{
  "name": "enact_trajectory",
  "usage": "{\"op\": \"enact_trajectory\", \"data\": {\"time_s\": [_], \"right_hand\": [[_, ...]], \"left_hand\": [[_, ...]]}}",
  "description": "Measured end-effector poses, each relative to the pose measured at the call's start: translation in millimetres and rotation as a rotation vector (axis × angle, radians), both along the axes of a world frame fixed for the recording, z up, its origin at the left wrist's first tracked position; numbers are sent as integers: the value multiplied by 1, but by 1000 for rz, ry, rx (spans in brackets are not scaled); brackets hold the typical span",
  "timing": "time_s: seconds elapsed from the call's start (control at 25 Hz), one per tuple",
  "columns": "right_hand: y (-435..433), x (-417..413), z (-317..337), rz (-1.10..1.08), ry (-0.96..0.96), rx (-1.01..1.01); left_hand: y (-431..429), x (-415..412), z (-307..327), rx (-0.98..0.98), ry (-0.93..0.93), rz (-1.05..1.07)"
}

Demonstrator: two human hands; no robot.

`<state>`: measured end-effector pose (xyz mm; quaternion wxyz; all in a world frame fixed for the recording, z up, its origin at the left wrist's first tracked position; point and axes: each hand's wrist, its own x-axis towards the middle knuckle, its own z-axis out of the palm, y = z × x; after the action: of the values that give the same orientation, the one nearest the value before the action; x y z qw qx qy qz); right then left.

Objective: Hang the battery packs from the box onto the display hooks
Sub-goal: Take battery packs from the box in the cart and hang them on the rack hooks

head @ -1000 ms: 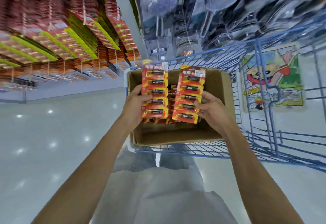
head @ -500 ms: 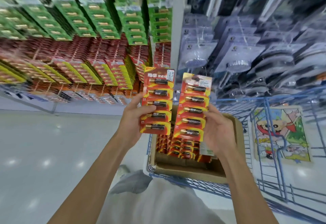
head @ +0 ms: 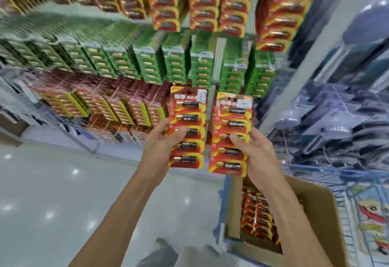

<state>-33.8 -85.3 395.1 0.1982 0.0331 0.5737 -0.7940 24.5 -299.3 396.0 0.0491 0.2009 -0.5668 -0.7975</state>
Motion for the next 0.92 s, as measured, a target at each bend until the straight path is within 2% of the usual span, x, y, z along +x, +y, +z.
{"op": "enact_trajectory", "data": {"time_s": [0.16, 0.4, 0.68, 0.92], "right_hand": [[-85, 5, 24, 15, 56, 1], [-187, 11, 60, 59, 167, -17], [-261, -10, 89, 89, 196, -38], [-311, -55, 106, 49, 232, -59]], "left_hand": [[-79, 10, 21, -32, 67, 78], [-171, 20, 53, -89, 178, 83], [-251, 5, 76, -93, 239, 145], [-302, -47, 93, -115, 262, 119]]}}
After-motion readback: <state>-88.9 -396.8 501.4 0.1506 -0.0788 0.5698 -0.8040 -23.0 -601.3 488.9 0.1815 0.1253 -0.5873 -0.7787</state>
